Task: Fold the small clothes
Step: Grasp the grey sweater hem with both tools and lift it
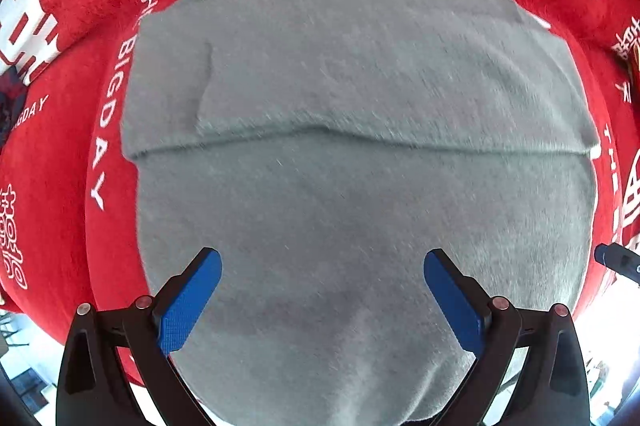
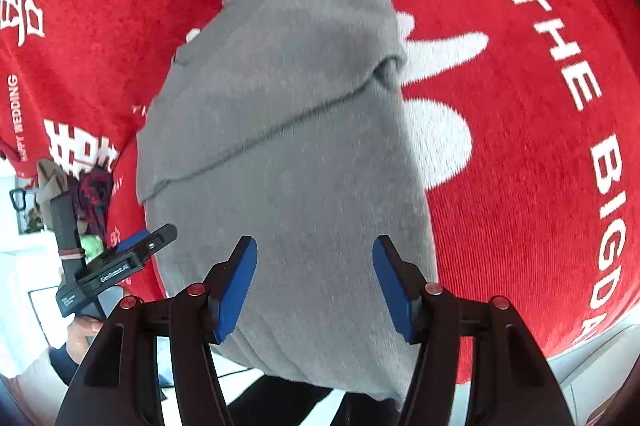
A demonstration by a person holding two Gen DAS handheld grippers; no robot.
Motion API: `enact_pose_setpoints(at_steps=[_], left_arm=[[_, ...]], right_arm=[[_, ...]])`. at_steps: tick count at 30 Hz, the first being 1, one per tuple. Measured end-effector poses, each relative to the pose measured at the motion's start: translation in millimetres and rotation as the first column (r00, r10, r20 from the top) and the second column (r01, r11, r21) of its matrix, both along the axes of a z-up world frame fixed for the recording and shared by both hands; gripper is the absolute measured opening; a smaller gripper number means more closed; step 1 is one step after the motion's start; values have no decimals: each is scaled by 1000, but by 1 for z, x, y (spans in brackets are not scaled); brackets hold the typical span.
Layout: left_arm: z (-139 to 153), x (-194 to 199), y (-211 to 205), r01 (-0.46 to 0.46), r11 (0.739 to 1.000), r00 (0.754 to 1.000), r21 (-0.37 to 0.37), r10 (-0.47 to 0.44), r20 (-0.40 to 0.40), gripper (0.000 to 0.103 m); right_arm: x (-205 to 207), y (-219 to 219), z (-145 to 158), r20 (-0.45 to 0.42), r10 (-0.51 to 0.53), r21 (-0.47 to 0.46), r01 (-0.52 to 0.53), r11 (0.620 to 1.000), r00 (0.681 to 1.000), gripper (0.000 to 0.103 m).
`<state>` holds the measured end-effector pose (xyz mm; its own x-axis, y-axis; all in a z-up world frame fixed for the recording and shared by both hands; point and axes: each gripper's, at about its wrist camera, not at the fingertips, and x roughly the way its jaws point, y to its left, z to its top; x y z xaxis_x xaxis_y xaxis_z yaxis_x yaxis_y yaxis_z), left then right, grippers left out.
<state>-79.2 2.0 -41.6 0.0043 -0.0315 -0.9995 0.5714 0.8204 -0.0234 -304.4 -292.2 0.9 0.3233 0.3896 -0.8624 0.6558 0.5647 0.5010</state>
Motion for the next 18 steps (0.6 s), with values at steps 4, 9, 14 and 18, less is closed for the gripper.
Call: enact_pose_setpoints(at_steps=[4, 9, 14, 18], left_arm=[[0, -15, -2, -43, 999, 999, 9, 43, -16, 101], [9, -30, -1, -70, 998, 998, -7, 69, -9, 101], [15, -44, 10, -56, 998, 998, -10, 56, -4, 101], [14, -53, 34, -66, 998, 998, -18, 66, 1, 101]], right_arm=[[-4, -2, 0, -9, 49, 16, -48, 999, 999, 64], [-11, -10, -4, -25, 64, 26, -63, 998, 998, 64], [-21, -13, -8, -9, 28, 50, -28, 998, 1000, 64], [-36, -7, -15, -16, -6, 61, 7, 998, 1000, 64]])
